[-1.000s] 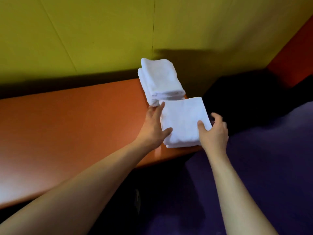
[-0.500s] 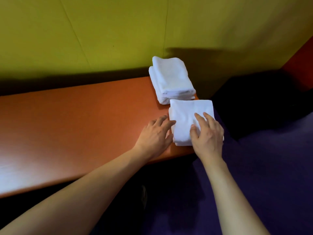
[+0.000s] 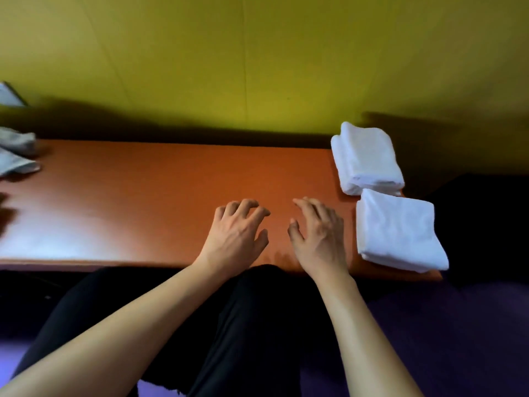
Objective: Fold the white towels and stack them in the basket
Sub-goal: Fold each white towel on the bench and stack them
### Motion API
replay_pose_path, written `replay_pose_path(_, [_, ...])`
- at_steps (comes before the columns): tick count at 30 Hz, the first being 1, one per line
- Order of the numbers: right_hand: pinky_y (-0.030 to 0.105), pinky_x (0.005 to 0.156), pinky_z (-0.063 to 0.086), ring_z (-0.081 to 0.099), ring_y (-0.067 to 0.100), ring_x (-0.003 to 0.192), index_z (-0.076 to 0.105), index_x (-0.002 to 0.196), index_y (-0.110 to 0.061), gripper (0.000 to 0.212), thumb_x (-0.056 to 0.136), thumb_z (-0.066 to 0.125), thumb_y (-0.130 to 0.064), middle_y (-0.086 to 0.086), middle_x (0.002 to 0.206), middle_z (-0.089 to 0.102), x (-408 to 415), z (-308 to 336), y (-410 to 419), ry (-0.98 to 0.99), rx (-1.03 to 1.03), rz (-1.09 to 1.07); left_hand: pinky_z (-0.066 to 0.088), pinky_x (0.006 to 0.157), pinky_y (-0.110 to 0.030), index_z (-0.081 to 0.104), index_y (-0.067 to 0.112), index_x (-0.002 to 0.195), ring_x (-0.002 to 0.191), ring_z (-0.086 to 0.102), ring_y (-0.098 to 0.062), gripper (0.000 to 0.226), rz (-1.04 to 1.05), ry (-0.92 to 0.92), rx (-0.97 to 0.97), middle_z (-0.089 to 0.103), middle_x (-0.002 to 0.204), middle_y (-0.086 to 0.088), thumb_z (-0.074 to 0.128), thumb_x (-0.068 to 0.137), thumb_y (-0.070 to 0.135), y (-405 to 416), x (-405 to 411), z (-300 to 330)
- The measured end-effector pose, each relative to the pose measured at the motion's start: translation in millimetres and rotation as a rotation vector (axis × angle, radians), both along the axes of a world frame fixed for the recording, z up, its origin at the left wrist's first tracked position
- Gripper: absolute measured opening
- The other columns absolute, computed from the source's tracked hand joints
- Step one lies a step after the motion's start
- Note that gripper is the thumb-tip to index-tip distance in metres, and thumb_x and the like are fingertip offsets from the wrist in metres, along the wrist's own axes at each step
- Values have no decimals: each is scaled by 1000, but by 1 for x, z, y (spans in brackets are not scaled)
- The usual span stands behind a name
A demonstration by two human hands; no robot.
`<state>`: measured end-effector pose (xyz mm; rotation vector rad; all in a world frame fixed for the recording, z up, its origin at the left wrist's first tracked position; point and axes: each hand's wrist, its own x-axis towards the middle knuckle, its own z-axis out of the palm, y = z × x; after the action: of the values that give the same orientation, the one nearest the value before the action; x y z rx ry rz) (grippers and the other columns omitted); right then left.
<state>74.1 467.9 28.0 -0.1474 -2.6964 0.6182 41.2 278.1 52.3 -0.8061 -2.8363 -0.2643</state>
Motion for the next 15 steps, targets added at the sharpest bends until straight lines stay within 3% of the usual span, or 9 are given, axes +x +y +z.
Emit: replay_pose_path(15, [41,99,39,53,22,120,60,132,-25,42,92,49,-35,-2,131,60,-45,39,-198,-28,41,389,41,92,-44,60,26,122,109,53,-31,40,451,21,112,57,121,0,48,88,42,-208,27,25])
